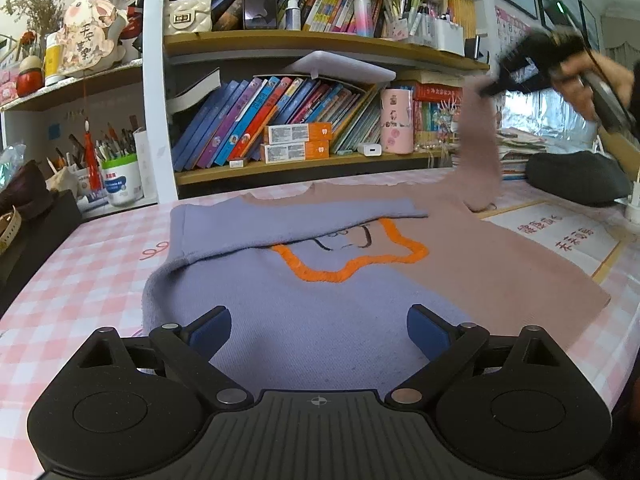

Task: Fold clothes
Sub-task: 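Grasp the pink sleeve cuff with the right gripper and lift it, then lay the pink sleeve across the sweater chest with the right gripper and release, then move the open right gripper back to the sweater hem, then pinch the sweater hem with the left gripper while the right gripper pinches beside it, then hold the sweater hem pinched with both grippers, keeping it taut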

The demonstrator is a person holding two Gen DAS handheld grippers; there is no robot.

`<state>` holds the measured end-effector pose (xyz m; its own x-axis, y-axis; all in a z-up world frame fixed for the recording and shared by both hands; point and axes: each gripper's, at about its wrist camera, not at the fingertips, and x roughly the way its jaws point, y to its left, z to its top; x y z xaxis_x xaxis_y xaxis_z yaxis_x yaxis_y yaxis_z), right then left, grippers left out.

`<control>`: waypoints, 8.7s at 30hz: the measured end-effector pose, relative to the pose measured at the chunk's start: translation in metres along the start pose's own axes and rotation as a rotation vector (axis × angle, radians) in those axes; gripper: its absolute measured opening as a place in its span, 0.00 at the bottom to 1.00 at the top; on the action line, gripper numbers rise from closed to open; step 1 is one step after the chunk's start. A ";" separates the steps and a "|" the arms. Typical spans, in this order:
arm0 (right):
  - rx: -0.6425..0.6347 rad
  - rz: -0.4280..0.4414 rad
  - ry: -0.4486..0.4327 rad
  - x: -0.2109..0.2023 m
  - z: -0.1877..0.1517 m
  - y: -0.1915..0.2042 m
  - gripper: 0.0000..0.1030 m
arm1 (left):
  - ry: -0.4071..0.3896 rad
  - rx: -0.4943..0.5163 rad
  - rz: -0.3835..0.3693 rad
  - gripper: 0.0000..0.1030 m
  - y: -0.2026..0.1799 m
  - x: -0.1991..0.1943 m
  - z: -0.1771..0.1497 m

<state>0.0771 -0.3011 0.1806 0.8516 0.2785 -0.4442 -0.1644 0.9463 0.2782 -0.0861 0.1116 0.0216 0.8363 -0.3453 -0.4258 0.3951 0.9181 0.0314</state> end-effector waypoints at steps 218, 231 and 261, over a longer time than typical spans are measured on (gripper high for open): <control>0.201 0.245 0.288 -0.117 -0.231 -0.055 0.14 | 0.186 -0.476 -0.184 0.05 0.029 -0.023 -0.017; 0.150 0.286 0.325 -0.097 -0.228 -0.026 0.10 | 0.173 -0.508 -0.131 0.05 0.041 -0.053 -0.021; 0.169 0.325 0.328 -0.099 -0.232 -0.027 0.14 | 0.190 -0.499 -0.161 0.22 0.033 -0.054 -0.025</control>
<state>-0.1181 -0.3164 0.0197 0.5636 0.6173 -0.5488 -0.2891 0.7698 0.5690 -0.1274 0.1649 0.0231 0.6787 -0.4898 -0.5472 0.2454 0.8535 -0.4597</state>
